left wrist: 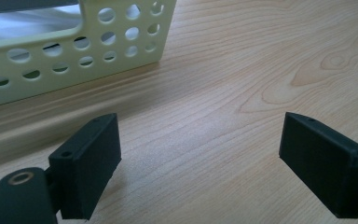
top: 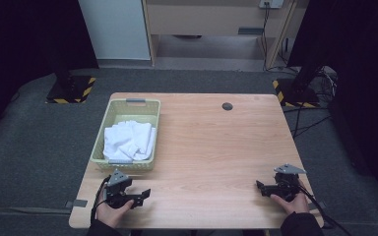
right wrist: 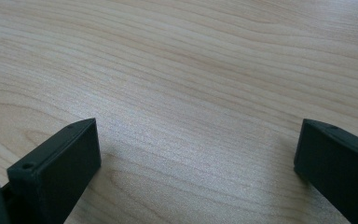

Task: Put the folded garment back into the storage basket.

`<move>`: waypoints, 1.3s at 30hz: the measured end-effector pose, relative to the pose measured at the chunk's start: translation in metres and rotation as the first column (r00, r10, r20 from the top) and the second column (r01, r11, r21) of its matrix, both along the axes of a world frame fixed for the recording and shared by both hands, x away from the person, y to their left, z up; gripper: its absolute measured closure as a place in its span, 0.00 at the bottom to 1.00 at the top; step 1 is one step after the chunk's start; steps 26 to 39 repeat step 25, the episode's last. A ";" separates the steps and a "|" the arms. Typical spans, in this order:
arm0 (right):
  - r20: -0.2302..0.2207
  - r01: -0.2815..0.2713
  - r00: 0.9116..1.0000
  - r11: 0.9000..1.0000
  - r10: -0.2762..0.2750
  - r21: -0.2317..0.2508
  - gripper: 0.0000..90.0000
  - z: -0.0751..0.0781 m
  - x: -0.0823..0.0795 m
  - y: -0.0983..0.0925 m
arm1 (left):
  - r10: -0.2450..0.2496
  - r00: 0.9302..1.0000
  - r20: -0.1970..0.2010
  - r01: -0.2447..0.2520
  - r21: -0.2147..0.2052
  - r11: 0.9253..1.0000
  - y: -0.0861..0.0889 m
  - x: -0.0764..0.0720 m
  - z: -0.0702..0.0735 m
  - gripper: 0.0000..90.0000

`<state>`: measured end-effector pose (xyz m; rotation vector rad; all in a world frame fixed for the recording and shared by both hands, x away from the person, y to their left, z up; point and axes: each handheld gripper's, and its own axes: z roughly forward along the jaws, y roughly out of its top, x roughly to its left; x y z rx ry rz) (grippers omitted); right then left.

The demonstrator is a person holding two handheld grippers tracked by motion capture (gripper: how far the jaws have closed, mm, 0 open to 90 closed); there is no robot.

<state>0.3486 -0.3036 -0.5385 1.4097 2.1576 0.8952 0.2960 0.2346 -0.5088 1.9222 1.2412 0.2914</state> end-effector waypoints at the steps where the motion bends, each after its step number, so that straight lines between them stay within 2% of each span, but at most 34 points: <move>1: 0.000 0.000 1.000 1.000 0.000 0.000 0.01 0.000 0.000 0.000 | 0.003 1.000 -0.001 -0.003 0.000 1.000 0.001 0.000 0.000 0.13; 20: 0.000 0.000 1.000 1.000 0.000 0.000 0.01 0.000 0.000 0.000 | 0.073 0.997 0.004 -0.073 -0.006 0.997 0.021 -0.001 -0.002 0.13; 25: 0.000 0.000 1.000 1.000 0.000 0.000 0.01 0.000 0.000 0.000 | 0.094 0.996 0.005 -0.094 0.007 0.996 0.025 0.000 -0.003 0.13; 39: 0.000 0.000 1.000 1.000 0.000 0.000 0.01 0.000 0.000 0.000 | 0.094 0.996 0.005 -0.094 0.007 0.996 0.025 0.000 -0.003 0.13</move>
